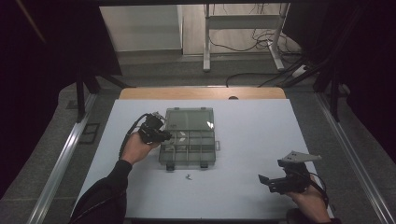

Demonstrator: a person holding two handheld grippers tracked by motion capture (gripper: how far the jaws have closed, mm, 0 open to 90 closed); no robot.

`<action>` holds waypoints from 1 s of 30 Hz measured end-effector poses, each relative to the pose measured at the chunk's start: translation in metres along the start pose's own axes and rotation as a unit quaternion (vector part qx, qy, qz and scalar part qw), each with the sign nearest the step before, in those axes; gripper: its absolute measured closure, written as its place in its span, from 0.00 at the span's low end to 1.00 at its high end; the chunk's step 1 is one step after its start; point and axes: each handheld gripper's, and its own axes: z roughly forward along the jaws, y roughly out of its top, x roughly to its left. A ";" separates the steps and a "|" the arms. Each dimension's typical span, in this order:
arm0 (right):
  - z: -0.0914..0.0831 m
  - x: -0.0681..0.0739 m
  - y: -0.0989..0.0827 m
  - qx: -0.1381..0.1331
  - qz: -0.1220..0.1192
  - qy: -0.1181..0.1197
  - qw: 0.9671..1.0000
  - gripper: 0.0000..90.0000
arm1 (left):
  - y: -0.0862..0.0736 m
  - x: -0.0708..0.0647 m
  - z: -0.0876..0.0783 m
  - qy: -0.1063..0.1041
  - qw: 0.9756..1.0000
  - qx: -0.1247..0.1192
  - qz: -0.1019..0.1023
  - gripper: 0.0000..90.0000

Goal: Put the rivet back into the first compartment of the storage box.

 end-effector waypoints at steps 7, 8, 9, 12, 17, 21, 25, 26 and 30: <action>0.000 0.000 0.000 -0.001 0.001 0.000 1.000 0.02 | 0.000 -0.001 -0.003 -0.005 1.000 -0.006 -0.004 0.83; 0.000 0.000 0.000 -0.001 0.001 0.000 1.000 0.02 | 0.000 -0.002 -0.005 -0.009 1.000 -0.009 -0.004 0.82; 0.000 0.000 0.000 -0.001 0.001 0.000 1.000 0.02 | 0.000 -0.004 -0.007 -0.012 1.000 -0.013 -0.003 0.80; 0.000 0.000 0.000 -0.001 0.000 -0.001 1.000 0.02 | 0.000 -0.010 -0.011 -0.016 1.000 -0.018 0.005 0.70; -0.001 0.000 0.000 -0.001 -0.001 -0.002 1.000 0.02 | -0.004 -0.017 -0.015 -0.016 0.999 -0.024 0.014 0.52; -0.001 0.000 0.000 -0.001 -0.001 -0.003 1.000 0.02 | -0.008 -0.020 -0.018 -0.036 0.999 -0.038 0.017 0.35; -0.001 0.000 0.000 -0.002 0.000 -0.003 1.000 0.02 | -0.012 -0.023 -0.023 -0.046 0.998 -0.046 0.011 0.20; -0.001 0.000 0.000 -0.002 0.000 -0.003 1.000 0.02 | -0.013 -0.024 -0.024 -0.047 0.998 -0.048 0.010 0.16; -0.001 0.001 0.000 -0.002 -0.001 -0.004 1.000 0.02 | -0.017 -0.027 -0.029 -0.061 0.996 -0.058 0.005 0.12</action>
